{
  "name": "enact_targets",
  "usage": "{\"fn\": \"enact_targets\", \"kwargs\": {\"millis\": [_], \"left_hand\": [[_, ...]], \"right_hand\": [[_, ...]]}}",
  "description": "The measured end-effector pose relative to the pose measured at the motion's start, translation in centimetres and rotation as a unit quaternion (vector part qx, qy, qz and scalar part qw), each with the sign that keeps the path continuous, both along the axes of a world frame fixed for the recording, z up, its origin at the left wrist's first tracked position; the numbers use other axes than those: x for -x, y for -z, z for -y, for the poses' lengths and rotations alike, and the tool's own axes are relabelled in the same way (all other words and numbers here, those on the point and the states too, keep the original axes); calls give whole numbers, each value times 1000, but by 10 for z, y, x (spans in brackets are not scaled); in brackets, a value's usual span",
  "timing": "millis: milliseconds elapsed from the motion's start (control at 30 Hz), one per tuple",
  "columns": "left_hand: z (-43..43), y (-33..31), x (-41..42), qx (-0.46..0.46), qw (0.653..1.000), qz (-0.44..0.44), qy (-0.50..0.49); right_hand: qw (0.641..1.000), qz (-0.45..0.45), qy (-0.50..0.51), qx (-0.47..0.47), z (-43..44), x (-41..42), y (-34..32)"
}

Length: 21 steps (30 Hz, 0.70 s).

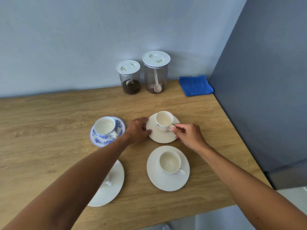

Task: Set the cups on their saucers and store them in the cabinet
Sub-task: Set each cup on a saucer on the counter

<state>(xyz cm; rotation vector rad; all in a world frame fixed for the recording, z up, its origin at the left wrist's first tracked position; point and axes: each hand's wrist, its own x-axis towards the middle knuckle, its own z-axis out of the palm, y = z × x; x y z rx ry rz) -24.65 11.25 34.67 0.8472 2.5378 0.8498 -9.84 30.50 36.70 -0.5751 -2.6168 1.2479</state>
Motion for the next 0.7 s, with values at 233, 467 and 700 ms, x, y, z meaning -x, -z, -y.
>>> {"fn": "enact_targets", "kwargs": {"millis": [233,467,700], "left_hand": [[17,-3,-5,2,1000,16,3],[33,-10,-20,19,999,32,28],[50,-19,-51,30,995,24,91]], "right_hand": [[998,39,-20,-36,-4,-8,-1],[994,74,-40,-72,-3,-31,-6],[989,126,-28,-69,8,-74,-11]]}}
